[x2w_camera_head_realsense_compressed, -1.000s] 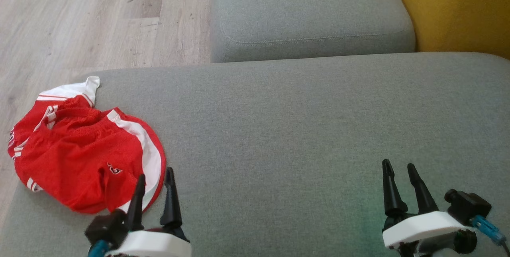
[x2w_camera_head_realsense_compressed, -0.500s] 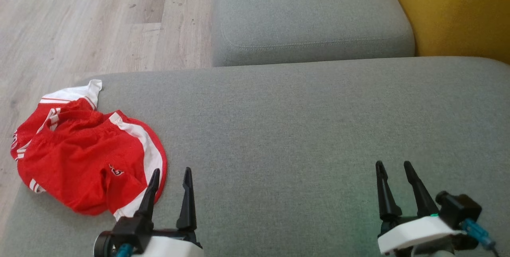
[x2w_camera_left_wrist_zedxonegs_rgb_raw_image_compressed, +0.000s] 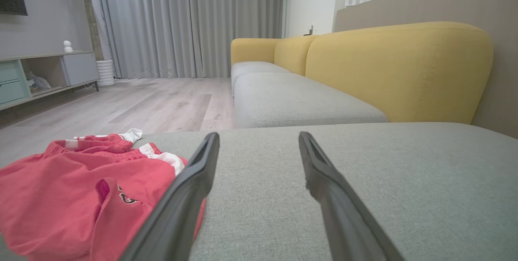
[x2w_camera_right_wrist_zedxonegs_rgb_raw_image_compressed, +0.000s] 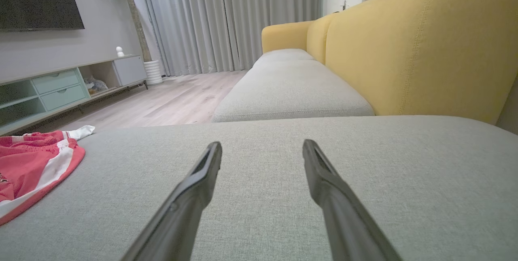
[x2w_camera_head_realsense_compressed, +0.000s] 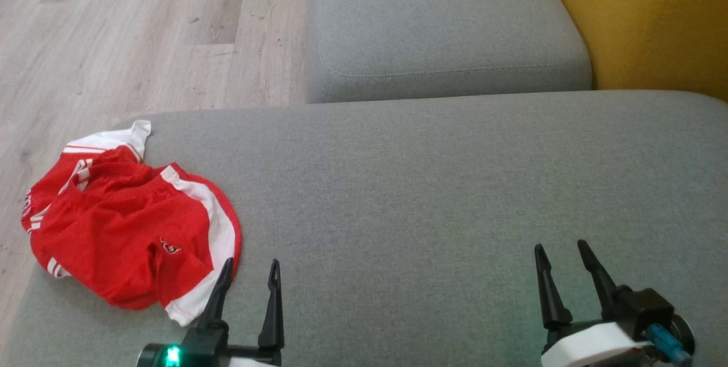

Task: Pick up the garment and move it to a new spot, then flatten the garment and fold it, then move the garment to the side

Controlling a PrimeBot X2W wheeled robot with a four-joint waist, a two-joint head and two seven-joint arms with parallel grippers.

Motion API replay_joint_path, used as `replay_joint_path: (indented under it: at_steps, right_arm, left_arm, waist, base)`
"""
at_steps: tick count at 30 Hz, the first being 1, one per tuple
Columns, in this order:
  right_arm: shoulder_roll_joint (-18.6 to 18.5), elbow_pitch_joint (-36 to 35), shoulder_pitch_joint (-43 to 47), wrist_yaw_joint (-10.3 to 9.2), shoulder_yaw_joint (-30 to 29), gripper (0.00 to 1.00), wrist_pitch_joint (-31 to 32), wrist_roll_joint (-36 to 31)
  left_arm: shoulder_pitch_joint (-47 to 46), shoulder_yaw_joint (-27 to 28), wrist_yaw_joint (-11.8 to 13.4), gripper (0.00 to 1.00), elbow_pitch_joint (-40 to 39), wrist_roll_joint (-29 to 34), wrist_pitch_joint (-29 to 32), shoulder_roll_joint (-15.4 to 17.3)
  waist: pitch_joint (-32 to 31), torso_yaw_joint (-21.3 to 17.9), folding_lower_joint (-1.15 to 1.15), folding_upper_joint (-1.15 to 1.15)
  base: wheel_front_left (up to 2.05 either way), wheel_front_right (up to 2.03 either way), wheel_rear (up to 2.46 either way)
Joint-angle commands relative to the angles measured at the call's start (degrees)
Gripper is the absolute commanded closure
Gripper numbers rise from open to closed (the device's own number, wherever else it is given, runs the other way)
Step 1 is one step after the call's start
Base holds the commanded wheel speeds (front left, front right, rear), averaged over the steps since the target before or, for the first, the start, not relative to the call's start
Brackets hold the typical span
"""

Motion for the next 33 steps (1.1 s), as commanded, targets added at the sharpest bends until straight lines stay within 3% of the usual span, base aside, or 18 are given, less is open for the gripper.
replay_joint_path:
  at_steps: [1, 13, 19, 24, 33]
  right_arm:
    - [-0.71, -1.51, -1.81, 0.44, 1.06, 0.00, -1.60, -3.23]
    - [-0.72, -1.40, -2.17, 0.44, 0.14, 0.00, -1.70, -4.17]
    - [-0.72, -1.48, -1.91, 0.44, -0.18, 0.00, -1.70, -4.24]
    - [-0.72, -1.78, -1.95, 0.44, -0.43, 0.00, -1.70, -4.03]
    - [-0.72, -2.11, -3.07, 0.44, -0.72, 0.00, -1.70, -3.57]
  left_arm:
    - [-2.11, 1.81, 0.65, 0.00, -1.61, 0.80, -1.25, 0.18]
    - [-2.88, 3.14, 0.87, 0.00, -0.89, -1.19, -1.35, 0.18]
    - [-3.37, 3.06, 1.14, 0.00, -0.48, -1.09, -1.35, 0.17]
    - [-4.33, 3.47, 1.00, 0.00, -0.02, -0.38, -1.35, 0.17]
    - [-4.66, 5.28, 1.08, 0.00, -1.07, -1.24, -1.35, 0.17]
  waist:
    - [-0.11, 0.09, 0.00, 0.00]
    - [1.08, 0.02, 0.00, 0.00]
    - [1.45, 1.83, 0.00, 0.00]
    - [2.45, 7.10, 0.00, 0.00]
    - [4.56, 21.10, 0.00, 0.00]
  base:
    - [0.00, 0.00, 0.00]
    - [0.00, 0.00, 0.00]
    - [0.00, 0.00, 0.00]
    - [0.00, 0.00, 0.00]
    - [0.00, 0.00, 0.00]
